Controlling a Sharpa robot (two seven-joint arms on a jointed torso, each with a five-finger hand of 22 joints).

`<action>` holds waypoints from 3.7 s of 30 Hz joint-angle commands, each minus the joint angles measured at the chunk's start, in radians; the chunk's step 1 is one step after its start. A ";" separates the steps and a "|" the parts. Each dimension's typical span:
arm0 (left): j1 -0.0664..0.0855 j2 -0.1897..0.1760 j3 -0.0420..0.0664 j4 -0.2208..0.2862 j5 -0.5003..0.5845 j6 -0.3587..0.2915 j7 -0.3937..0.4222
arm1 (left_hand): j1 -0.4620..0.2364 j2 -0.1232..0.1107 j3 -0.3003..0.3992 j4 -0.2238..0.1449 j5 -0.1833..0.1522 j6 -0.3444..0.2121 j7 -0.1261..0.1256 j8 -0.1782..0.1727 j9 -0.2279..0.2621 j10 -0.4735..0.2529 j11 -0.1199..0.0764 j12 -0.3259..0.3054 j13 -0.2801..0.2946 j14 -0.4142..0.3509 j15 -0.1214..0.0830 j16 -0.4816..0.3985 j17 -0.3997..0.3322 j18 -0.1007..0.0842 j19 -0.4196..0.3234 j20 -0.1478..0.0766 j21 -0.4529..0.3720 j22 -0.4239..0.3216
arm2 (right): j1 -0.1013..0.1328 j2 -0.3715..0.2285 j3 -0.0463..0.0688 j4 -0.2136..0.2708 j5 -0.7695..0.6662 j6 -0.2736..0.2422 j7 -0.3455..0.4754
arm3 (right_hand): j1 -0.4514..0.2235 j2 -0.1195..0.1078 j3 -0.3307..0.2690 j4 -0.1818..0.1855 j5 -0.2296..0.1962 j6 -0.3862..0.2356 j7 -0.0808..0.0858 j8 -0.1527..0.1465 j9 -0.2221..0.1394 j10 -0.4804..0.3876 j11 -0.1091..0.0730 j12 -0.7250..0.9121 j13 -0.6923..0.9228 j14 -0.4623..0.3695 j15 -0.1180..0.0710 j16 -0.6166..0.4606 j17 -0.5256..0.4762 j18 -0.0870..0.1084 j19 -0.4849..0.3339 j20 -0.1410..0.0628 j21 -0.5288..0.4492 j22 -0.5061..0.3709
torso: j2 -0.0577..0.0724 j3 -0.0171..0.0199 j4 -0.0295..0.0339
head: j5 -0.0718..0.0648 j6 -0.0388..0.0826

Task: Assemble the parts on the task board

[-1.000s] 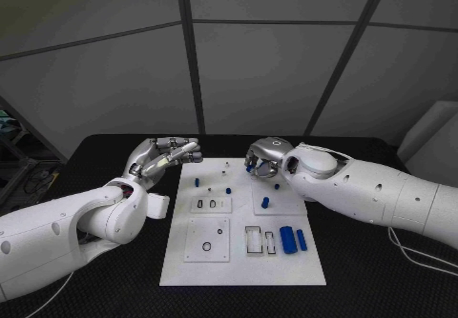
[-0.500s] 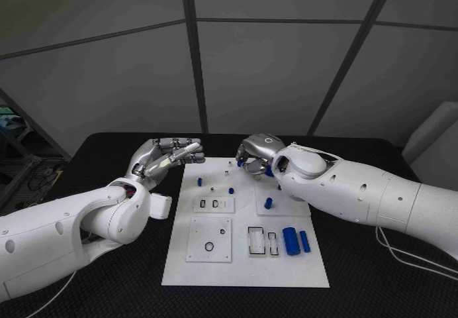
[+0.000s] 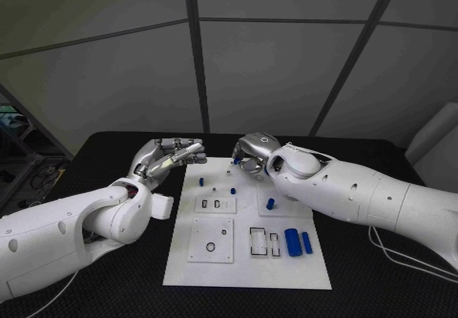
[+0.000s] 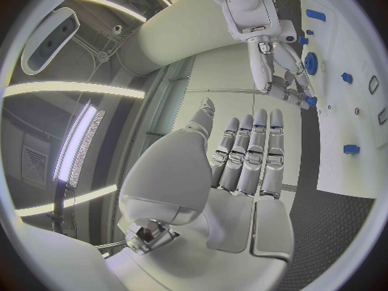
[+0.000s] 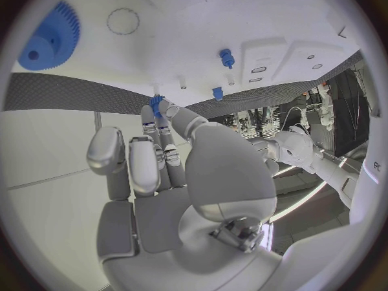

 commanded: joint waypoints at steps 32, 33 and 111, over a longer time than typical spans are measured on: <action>0.006 0.013 0.002 -0.001 -0.001 0.017 0.003 | 0.003 0.009 0.002 -0.007 0.006 -0.002 0.004 -0.003 0.000 -0.004 -0.002 -0.001 0.000 0.000 -0.001 0.000 -0.001 -0.014 0.001 0.001 -0.003 -0.002 | 0.002 0.071 0.001 -0.097 0.004 0.022 0.014 | -0.003 -0.014 0.006 0.006 0.006 0.007 0.002 -0.001 0.000 -0.001 0.004 -0.007 0.000 0.033 -0.001 0.006 -0.005 -0.020 0.008 0.001 0.007 0.001 | 0.002 0.0007 -0.0021 | 0.012 -0.011; 0.006 0.013 0.002 -0.001 -0.001 0.017 0.003 | 0.003 0.009 0.002 -0.007 0.006 -0.002 0.004 -0.003 0.000 -0.004 -0.002 -0.001 0.000 0.000 -0.001 0.000 -0.001 -0.014 0.001 0.001 -0.003 -0.002 | 0.002 0.073 0.001 -0.099 0.004 0.024 0.015 | -0.003 -0.014 0.006 0.006 0.006 0.007 0.002 -0.001 0.000 -0.001 0.004 -0.007 0.000 0.033 -0.001 0.006 -0.005 -0.020 0.008 0.001 0.007 0.001 | 0.002 0.0007 -0.0018 | 0.011 -0.011; 0.011 -0.003 0.002 -0.008 -0.001 0.029 -0.004 | 0.007 0.018 0.009 -0.019 0.006 0.013 -0.005 0.002 0.002 0.012 -0.010 0.008 0.001 0.004 -0.004 0.003 -0.004 -0.014 0.005 -0.001 -0.003 -0.005 | 0.003 -0.257 0.006 0.099 0.354 0.099 0.004 | -0.035 -0.141 -0.214 0.137 0.051 -0.202 0.025 -0.011 -0.013 -0.039 0.013 0.192 0.139 0.014 0.006 -0.026 -0.095 -0.005 -0.034 0.007 -0.049 -0.096 | -0.009 0.0041 -0.0280 | 0.006 -0.004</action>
